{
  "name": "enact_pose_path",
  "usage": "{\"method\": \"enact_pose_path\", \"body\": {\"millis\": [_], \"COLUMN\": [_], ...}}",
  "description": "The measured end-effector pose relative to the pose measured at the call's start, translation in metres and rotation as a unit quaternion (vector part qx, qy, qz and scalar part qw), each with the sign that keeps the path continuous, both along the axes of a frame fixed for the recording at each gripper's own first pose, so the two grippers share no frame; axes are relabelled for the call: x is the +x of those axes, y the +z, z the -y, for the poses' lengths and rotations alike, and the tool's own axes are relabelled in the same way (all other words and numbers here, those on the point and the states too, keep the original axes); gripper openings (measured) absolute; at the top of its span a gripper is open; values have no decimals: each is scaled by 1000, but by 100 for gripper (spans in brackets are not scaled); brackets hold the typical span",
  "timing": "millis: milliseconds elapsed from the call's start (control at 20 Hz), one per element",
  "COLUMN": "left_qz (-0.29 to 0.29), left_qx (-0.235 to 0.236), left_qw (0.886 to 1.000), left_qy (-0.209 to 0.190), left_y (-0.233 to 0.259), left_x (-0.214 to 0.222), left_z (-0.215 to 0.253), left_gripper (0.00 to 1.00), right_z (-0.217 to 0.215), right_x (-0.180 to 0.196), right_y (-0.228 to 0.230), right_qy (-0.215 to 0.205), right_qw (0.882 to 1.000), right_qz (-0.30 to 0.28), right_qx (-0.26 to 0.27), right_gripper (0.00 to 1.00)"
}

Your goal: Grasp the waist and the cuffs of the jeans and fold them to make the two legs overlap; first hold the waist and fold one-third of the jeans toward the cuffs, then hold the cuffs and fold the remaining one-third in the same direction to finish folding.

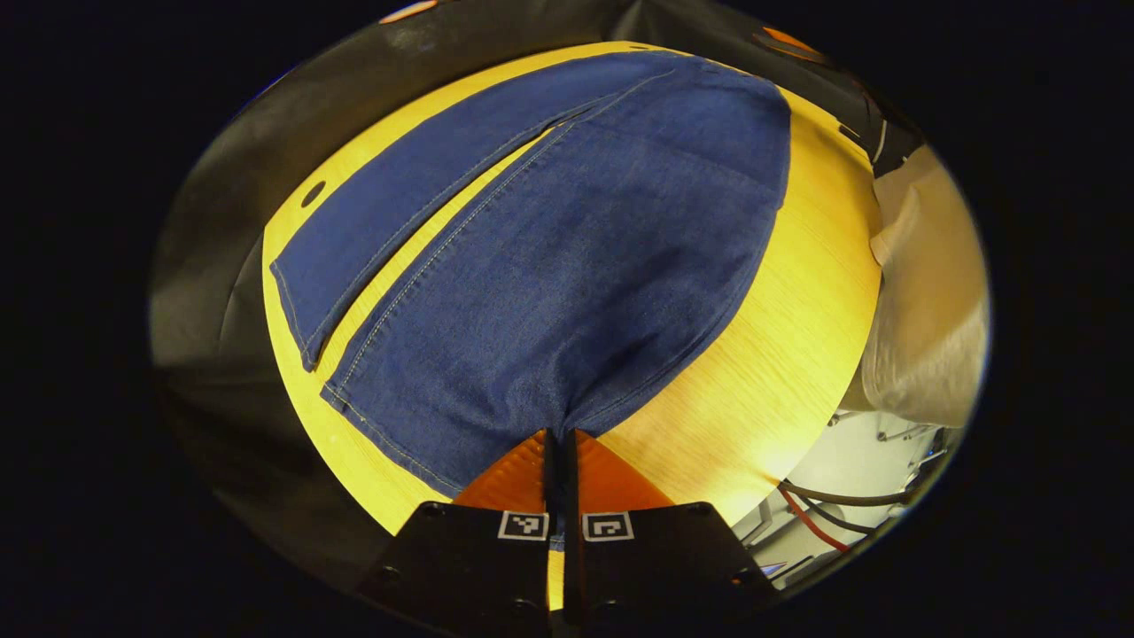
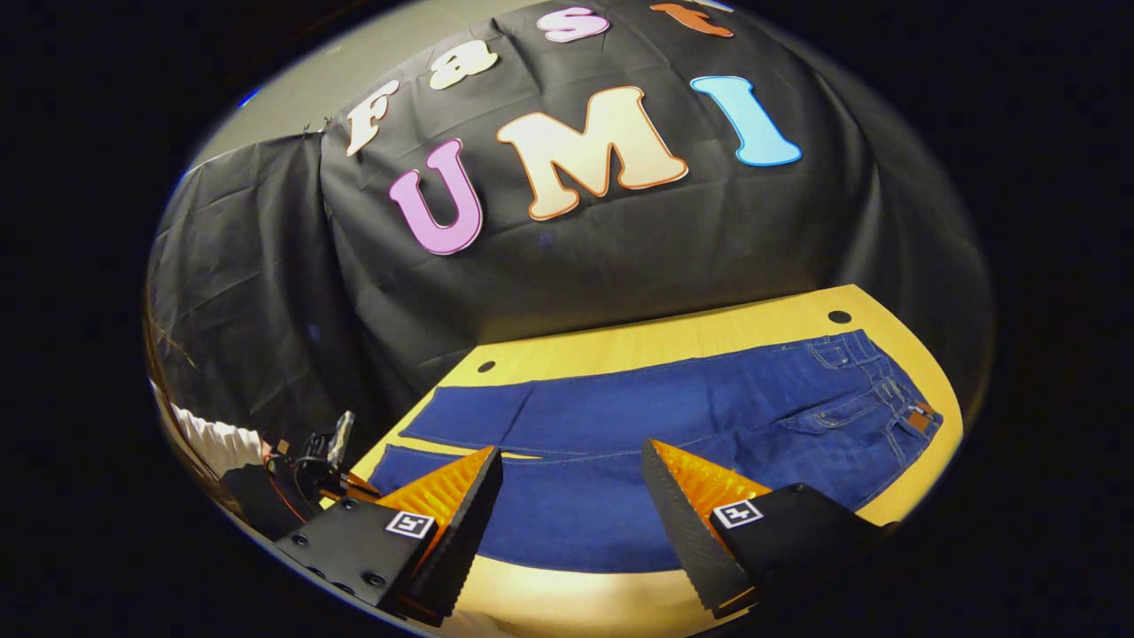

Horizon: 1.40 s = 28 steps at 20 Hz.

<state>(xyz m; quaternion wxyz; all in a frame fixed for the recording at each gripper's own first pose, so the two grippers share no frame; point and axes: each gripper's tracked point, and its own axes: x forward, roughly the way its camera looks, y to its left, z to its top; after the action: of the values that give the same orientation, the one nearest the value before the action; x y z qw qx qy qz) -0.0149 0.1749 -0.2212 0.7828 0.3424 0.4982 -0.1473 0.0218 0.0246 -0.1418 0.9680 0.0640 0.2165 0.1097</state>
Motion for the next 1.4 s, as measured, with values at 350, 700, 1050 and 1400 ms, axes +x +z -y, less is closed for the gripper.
{"method": "enact_pose_path", "body": {"millis": [350, 700, 1050, 1400], "left_qz": [-31, -42, -59, -68], "left_qx": [-16, -15, -9, -6], "left_qw": [999, 999, 998, 997], "left_qy": [30, 28, 28, 26], "left_y": [3, 2, 1, 0], "left_x": [0, 1, 0, 1], "left_z": [5, 4, 4, 3], "left_gripper": [0, 0, 0, 0], "right_z": [116, 194, 215, 205], "right_x": [-14, -33, -41, -46], "right_y": [-60, -115, -148, -165], "right_qy": [9, 94, 167, 221], "right_qw": [982, 933, 877, 849], "right_qz": [-98, -217, -288, -343], "right_qx": [-162, -272, -346, -336], "right_gripper": [98, 94, 100, 91]}}
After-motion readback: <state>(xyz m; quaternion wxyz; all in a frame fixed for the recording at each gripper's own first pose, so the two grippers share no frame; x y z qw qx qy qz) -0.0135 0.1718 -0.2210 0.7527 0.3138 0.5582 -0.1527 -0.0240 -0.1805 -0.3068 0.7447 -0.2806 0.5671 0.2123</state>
